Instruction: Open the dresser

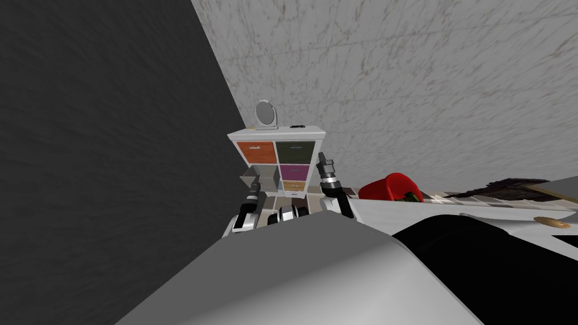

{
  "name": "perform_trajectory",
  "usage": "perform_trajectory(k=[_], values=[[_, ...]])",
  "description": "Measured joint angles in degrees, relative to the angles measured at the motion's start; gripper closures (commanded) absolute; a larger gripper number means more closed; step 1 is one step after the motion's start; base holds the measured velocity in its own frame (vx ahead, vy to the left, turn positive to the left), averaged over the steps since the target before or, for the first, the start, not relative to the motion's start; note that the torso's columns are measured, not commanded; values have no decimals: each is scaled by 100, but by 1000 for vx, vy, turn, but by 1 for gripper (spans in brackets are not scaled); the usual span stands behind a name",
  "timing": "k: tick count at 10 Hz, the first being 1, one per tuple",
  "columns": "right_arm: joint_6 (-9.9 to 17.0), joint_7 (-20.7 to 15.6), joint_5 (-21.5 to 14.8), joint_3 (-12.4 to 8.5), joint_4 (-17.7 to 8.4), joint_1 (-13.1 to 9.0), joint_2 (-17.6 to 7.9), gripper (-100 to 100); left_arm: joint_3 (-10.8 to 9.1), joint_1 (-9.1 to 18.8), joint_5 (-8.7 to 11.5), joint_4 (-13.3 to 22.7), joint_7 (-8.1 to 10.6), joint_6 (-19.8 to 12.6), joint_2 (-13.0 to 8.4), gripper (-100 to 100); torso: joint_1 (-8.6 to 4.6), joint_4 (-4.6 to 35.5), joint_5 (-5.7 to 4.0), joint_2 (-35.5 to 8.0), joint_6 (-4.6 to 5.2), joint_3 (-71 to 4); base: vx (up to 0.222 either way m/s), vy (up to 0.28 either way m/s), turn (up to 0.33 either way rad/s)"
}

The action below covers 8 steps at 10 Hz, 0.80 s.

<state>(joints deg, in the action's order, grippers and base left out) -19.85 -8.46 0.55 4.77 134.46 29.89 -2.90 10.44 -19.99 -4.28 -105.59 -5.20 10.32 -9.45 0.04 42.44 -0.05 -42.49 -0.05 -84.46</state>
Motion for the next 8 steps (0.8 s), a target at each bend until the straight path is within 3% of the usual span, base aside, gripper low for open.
perform_trajectory(k=[2, 3, 8], values=[[0, 0, 0, 0, 0, 0, 0, 0, 35, -119, 8, -298, 19, -260, -47, -100, -14, 25, -14, -20, -4, 9, -3, -1, -5], [0, 0, 0, 0, 0, 0, 0, 0, 36, -126, 11, -307, 27, -298, -54, 0, -14, 14, -9, -16, -1, 9, 0, 0, 0], [0, 0, 0, 0, 0, 0, 0, 0, 35, -150, 12, -270, 28, -326, -57, 0, -7, -12, 2, 16, 5, -9, 0, 0, 0]])
